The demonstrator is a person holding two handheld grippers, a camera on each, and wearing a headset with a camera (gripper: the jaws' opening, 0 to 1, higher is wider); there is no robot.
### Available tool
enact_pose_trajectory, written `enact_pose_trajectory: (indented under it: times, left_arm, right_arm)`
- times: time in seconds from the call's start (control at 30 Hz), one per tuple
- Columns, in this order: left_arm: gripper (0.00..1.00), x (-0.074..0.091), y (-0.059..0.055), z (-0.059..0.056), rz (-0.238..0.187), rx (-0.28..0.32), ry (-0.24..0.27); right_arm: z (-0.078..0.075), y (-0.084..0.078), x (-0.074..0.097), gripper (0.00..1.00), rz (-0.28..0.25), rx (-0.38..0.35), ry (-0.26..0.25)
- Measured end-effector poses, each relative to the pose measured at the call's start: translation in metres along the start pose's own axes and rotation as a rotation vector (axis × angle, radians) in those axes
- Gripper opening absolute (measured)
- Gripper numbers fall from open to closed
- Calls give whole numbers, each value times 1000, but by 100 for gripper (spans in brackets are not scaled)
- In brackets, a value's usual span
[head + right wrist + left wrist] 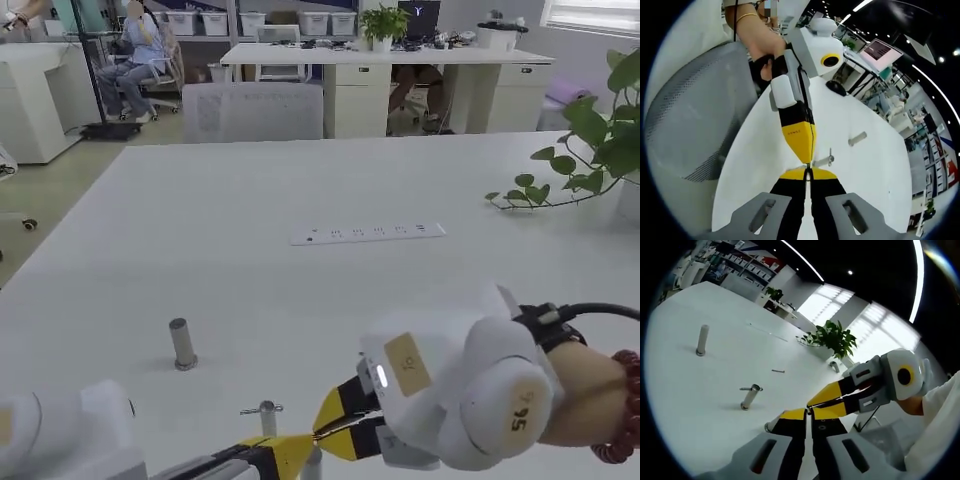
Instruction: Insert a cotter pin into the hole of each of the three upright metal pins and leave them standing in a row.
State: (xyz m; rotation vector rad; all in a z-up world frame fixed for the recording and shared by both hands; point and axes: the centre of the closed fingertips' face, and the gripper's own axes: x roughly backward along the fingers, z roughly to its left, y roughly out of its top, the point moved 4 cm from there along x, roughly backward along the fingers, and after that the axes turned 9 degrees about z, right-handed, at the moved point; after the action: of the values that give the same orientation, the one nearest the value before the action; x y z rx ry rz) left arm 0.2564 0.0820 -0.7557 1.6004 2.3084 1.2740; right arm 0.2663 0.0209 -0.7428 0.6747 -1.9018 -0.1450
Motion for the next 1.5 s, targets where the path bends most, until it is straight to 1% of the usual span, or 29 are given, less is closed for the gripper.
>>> enact_pose_trajectory:
  times: [0.07,0.1,0.27,0.37,0.47,0.53,0.6,0.67,0.77,0.87,0.93,0.97,1.0,1.1,1.17,1.23,1.33,1.4,1.43,1.5]
  left_arm:
    - [1,0,0,0,1,-6,0]
    - [1,0,0,0,2,-6,-1]
    - [0,0,-1,1,9,-36,5]
    - [0,0,0,1,6,-58,9]
    - [0,1,1,3,6,-77,15]
    - [0,1,1,3,9,-95,23]
    - [0,1,1,4,16,-115,30]
    - [0,1,-1,5,26,-151,40]
    - [0,1,-4,4,42,-200,49]
    - [0,1,-6,2,56,-236,47]
    - [0,1,-7,1,66,-272,41]
    - [0,1,-7,0,67,-282,41]
    - [0,1,-7,-1,74,-307,37]
    - [0,2,-9,-3,88,-359,31]
    - [0,2,-9,-5,92,-394,23]
    - [0,3,-10,-8,98,-425,9]
    - [0,4,-11,-12,111,-458,-9]
    - [0,5,-12,-15,111,-473,-26]
    - [0,6,-12,-17,115,-487,-34]
    - [0,6,-13,-20,127,-519,-53]
  right_arm:
    - [0,0,0,3,-2,-1,0]
    - [0,1,0,3,-2,11,-2]
    - [1,0,-1,3,-1,29,-3]
    - [0,0,-1,4,-5,23,-4]
    - [-1,-2,-2,6,2,9,-7]
    - [-3,-4,-1,9,3,-19,-15]
    - [-5,-6,0,10,-2,-34,-12]
    - [-6,-8,2,10,-11,-79,0]
    - [-6,-11,4,10,-39,-155,31]
    - [-4,-14,5,12,-52,-217,79]
    - [-2,-15,6,12,-63,-249,105]
    - [-3,-16,6,12,-66,-256,105]
    - [-3,-17,7,12,-71,-270,113]
    - [1,-18,8,14,-82,-305,155]
    - [5,-16,10,15,-113,-347,211]
    - [6,-17,11,15,-128,-384,241]
    - [7,-19,14,16,-133,-389,264]
    - [10,-19,16,16,-147,-409,298]
    - [12,-18,17,16,-161,-423,325]
    - [14,-17,20,16,-183,-434,350]
